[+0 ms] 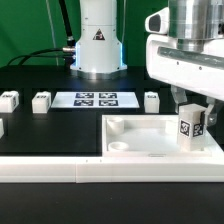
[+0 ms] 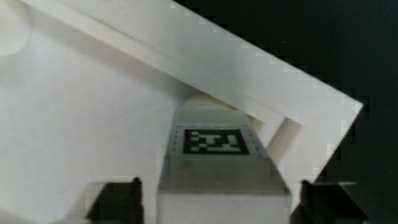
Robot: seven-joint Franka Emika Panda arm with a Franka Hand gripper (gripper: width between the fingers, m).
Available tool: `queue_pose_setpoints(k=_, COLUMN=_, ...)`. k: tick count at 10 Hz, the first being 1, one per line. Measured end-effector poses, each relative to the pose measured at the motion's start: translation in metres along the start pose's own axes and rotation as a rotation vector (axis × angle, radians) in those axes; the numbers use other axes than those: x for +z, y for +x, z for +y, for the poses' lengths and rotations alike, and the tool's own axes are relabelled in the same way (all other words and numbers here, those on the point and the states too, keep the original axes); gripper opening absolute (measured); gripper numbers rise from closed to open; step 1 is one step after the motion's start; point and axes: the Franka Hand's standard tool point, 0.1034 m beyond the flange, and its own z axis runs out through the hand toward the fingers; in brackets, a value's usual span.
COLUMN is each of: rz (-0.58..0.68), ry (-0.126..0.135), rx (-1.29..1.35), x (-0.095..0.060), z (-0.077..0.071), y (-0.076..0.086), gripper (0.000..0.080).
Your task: Assemble square table
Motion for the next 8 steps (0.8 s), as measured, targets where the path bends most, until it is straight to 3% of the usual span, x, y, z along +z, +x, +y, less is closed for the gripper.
queue_pose_setpoints(k=1, rz=-0.001, ry=-0.001, rx=-0.045, x=-0.0004, z=-0.0001, y=-0.0001, gripper=0.0499)
queue_pose_setpoints(k=2, rz=0.001, ry=0.001, rx=-0.139, x=-0.0008, z=-0.0013, y=-0.0014, gripper=0.0616)
queue_pose_setpoints(k=3, rz=0.001, ry=0.004, rx=-0.252, x=-0.0005, z=-0.0019, y=-0.0023, gripper=0.0639)
queue_pose_setpoints(k=8, rz=0.000, ry=0.002, rx=-0.647, x=0.0007, z=-0.0033, y=-0.0095, gripper=0.0649)
